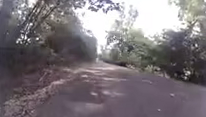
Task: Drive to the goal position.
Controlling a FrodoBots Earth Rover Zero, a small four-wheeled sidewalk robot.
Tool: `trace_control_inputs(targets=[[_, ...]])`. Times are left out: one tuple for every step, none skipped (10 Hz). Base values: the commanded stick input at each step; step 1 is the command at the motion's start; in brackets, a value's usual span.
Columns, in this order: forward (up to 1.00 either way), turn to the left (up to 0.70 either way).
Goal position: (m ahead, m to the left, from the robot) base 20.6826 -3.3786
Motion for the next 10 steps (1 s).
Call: trace_control_inputs(targets=[[0.7,0.0],[0.7,0.0],[0.7,0.0],[0.7,0.0],[0.7,0.0],[0.7,0.0],[0.7,0.0],[0.7,0.0],[0.7,0.0],[0.7,0.03]])
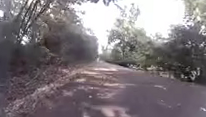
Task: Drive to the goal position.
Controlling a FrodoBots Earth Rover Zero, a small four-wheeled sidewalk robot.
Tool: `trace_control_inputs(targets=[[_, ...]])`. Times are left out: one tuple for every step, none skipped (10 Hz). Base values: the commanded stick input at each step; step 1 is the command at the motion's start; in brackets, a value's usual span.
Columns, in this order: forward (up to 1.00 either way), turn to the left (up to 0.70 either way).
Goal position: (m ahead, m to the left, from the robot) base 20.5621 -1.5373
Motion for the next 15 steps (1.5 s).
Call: trace_control_inputs(targets=[[0.7,0.04],[0.7,0.04],[0.7,0.05],[0.7,0.05],[0.7,0.03],[0.7,0.03],[0.7,0.03],[0.7,0.02],[0.7,0.01],[0.7,0.0],[0.7,0.0],[0.7,0.0],[0.7,0.0],[0.7,0.0],[0.7,0.0]])
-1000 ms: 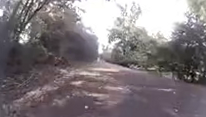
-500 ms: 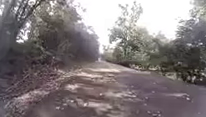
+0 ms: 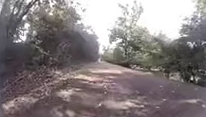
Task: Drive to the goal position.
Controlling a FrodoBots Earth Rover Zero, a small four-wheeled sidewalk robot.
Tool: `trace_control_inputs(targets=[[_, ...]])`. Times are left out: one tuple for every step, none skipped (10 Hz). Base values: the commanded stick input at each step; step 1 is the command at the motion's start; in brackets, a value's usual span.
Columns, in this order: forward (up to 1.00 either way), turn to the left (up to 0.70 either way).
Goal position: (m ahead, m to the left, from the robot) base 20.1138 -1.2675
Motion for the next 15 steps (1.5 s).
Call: trace_control_inputs(targets=[[0.7,0.0],[0.7,0.0],[0.7,0.0],[0.7,0.0],[0.7,0.0],[0.7,0.0],[0.7,0.0],[0.7,0.0],[0.7,0.0],[0.7,-0.01],[0.7,-0.05],[0.7,-0.08],[0.7,-0.11],[0.7,-0.05],[0.7,0.0]])
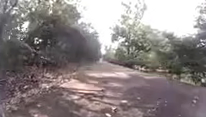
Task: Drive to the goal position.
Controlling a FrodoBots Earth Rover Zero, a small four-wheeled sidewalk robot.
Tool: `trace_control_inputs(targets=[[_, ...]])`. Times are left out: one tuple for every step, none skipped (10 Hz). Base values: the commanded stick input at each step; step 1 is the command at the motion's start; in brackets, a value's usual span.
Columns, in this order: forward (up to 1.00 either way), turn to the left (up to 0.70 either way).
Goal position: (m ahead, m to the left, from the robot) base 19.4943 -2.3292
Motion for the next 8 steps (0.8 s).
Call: trace_control_inputs(targets=[[0.7,0.0],[0.7,0.0],[0.7,0.0],[0.7,0.0],[0.7,0.0],[0.7,0.0],[0.7,0.0],[0.7,0.0]])
